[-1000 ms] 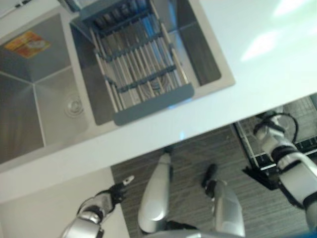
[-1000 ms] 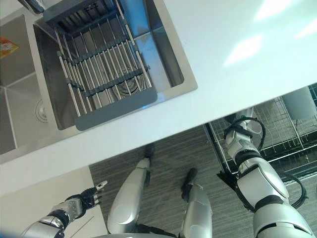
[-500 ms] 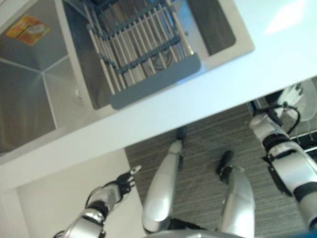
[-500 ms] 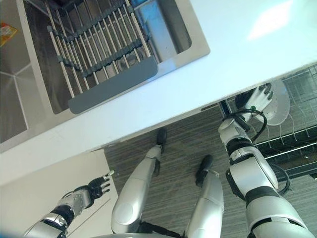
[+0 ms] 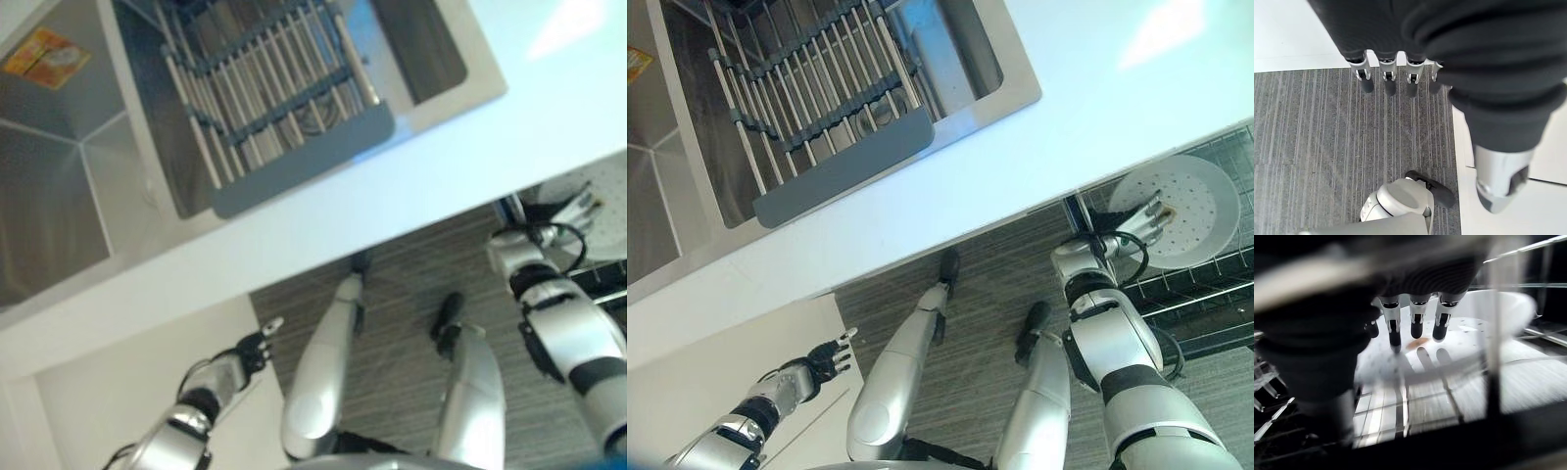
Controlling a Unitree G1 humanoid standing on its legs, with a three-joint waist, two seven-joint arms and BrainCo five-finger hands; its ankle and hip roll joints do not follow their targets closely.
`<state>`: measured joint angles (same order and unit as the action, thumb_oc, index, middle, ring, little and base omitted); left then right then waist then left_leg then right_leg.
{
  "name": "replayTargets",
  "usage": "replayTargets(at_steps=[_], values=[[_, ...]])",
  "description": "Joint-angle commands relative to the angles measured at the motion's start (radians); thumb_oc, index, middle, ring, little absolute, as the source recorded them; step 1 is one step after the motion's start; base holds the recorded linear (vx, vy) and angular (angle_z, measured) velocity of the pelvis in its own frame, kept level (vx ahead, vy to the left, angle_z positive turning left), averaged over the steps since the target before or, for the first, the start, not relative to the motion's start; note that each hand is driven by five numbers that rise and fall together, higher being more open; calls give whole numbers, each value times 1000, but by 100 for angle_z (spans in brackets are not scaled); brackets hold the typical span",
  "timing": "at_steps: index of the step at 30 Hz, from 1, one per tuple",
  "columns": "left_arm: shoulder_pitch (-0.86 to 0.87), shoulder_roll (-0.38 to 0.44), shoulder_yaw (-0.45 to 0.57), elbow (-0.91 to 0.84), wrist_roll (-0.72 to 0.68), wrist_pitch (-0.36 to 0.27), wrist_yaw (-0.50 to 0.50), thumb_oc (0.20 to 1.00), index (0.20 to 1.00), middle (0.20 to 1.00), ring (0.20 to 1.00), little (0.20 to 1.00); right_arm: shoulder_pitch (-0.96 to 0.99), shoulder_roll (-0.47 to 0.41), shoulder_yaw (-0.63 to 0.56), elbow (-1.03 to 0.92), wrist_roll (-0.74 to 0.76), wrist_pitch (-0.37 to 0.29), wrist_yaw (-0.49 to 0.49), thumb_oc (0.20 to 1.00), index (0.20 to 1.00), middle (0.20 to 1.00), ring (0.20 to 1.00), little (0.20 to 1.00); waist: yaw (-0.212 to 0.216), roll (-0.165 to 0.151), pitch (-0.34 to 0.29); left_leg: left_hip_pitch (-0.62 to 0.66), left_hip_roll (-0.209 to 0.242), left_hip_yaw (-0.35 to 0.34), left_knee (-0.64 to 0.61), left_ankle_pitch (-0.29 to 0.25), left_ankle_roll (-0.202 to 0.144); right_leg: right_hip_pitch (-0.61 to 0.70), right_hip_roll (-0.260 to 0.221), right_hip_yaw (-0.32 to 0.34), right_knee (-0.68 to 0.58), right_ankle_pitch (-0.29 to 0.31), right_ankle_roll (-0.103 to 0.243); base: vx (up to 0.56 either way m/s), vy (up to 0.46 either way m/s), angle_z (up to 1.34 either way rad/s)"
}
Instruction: Place the dishes in the dishwasher.
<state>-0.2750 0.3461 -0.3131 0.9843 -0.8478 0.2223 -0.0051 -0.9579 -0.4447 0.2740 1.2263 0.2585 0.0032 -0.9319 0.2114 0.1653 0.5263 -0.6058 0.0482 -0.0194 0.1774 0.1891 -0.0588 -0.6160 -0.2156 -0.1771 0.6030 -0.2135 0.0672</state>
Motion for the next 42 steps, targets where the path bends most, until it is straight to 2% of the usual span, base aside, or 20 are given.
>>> replayTargets(at_steps=[1,3,4,5,6,7,12,14,22,24,26,28,30,33,36,37,38,39,40,42], values=[[12,0,-5,70,-5,3,-23,1000,1000,1000,1000,1000,28,-38,69,-96,79,-316,316,1000,1000,1000,1000,1000,-2,23,-6,-15,-53,-50,0,-26,18,75,65,25,-89,51,-3,-2,82,-3],[22,0,18,87,-6,2,-35,1000,1000,1000,1000,1000,73,-30,67,-148,140,-410,379,1000,1000,1000,1000,1000,-23,14,-6,2,-47,-40,-7,-28,15,87,74,39,-97,52,-8,3,114,-2],[27,-4,24,101,-8,-7,-43,1000,1000,1000,1000,1000,89,-21,60,-174,142,-426,387,1000,1000,1000,1000,1000,-31,11,-6,13,-45,-34,-10,-30,13,95,75,43,-101,51,-9,4,129,0],[37,-11,37,119,-2,-21,-56,1000,1000,1000,1000,1000,111,-4,48,-208,125,-473,382,1000,1000,1000,1000,1000,-42,9,-6,29,-42,-25,-16,-35,12,106,77,50,-105,50,-12,2,104,-4],[41,-16,41,122,4,-25,-57,1000,1000,1000,1000,1000,122,9,48,-231,55,-478,365,1000,1000,1000,1000,1000,-47,8,-6,36,-41,-23,-17,-38,11,115,78,52,-107,47,-12,-6,96,-21],[54,-16,46,128,20,-31,-64,1000,1000,1000,1000,1000,125,14,135,-366,-137,-413,313,1000,1000,1000,1000,1000,-55,0,-6,69,-40,-11,-19,-46,8,156,78,55,-131,52,-13,-7,42,-25],[77,-20,98,149,15,-34,-66,1000,1000,1000,1000,1000,257,15,168,-621,-184,-335,189,1000,1000,1000,1000,1000,-108,-31,-12,123,-30,20,-8,-72,6,222,86,79,-157,49,-19,17,53,-11],[105,-30,116,159,24,-47,-74,1000,1000,1000,1000,1000,334,16,145,-696,-199,-348,161,1000,1000,1000,1000,1000,-130,-43,-25,147,-22,34,-10,-85,5,251,86,88,-173,48,-19,59,62,-25],[210,-44,206,198,94,-74,-74,1000,1000,1000,1000,1000,604,-32,18,-876,-188,-406,184,1000,1000,1000,1000,1000,-190,-87,-110,250,25,85,-44,-105,-4,386,94,108,-280,65,-12,82,15,-20],[243,-43,234,202,149,-79,-68,1000,1000,1000,1000,1000,691,-53,-36,-941,-193,-398,204,1000,1000,1000,1000,1000,-213,-106,-148,294,42,101,-66,-109,-9,437,99,118,-324,72,-7,168,12,-4],[278,-46,267,216,218,-34,-57,1000,1000,1000,1000,1000,758,-87,-95,-993,-184,-372,242,1000,1000,1000,1000,1000,-236,-125,-192,349,64,121,-99,-108,-16,484,110,126,-367,83,-4,199,12,-17],[293,-45,293,230,301,-22,-67,1000,1000,1000,1000,1000,818,-110,-157,-1022,-150,-362,289,1000,1000,1000,1000,1000,-258,-143,-228,382,81,139,-115,-107,-20,514,117,134,-389,89,-3,193,-11,-35],[303,-45,307,234,331,11,-66,1000,1000,1000,1000,1000,883,-140,-241,-1073,-91,-359,354,1000,1000,1000,1000,1000,-282,-158,-264,412,98,156,-123,-109,-23,535,125,140,-397,91,-3,203,-39,-18],[324,-46,352,253,343,50,-63,1000,1000,1000,1000,1000,959,-151,-379,-1080,-37,-378,393,1000,1000,1000,1000,1000,-308,-177,-306,449,119,177,-127,-113,-28,567,134,141,-406,90,-5,172,-89,-15],[350,-72,360,215,358,81,-5,1000,1000,1000,1000,1000,1030,-112,-503,-1055,43,-413,391,1000,1000,1000,1000,1000,-313,-190,-333,469,127,192,-128,-116,-31,589,137,135,-417,92,-3,119,-117,-14],[367,-83,360,191,365,84,24,1000,1000,1000,1000,1000,1054,-85,-547,-1027,162,-448,394,1000,1000,1000,1000,1000,-308,-197,-338,470,128,191,-124,-118,-31,597,138,129,-418,90,-5,91,-201,-8],[377,-86,361,200,385,67,33,1000,1000,1000,1000,1000,1068,-41,-614,-925,369,-538,439,1000,1000,1000,1000,1000,-300,-206,-341,470,129,185,-109,-125,-35,610,135,113,-411,81,-7,98,-224,-4],[378,-84,356,215,399,56,34,1000,1000,1000,1000,1000,1068,-14,-657,-854,538,-593,489,1000,1000,1000,1000,1000,-293,-208,-343,464,132,183,-96,-127,-39,613,135,97,-403,75,-12,103,-216,14],[369,-80,342,237,406,43,33,1000,1000,1000,1000,1000,1062,9,-701,-770,684,-631,560,1000,1000,1000,1000,1000,-286,-205,-345,452,137,180,-80,-125,-44,615,137,82,-395,72,-16,107,-161,20],[350,-69,308,277,416,26,23,1000,1000,1000,1000,1000,1043,34,-770,-616,878,-653,656,1000,1000,1000,1000,1000,-272,-198,-348,437,138,170,-46,-129,-52,627,135,60,-378,61,-26,142,-128,23]])
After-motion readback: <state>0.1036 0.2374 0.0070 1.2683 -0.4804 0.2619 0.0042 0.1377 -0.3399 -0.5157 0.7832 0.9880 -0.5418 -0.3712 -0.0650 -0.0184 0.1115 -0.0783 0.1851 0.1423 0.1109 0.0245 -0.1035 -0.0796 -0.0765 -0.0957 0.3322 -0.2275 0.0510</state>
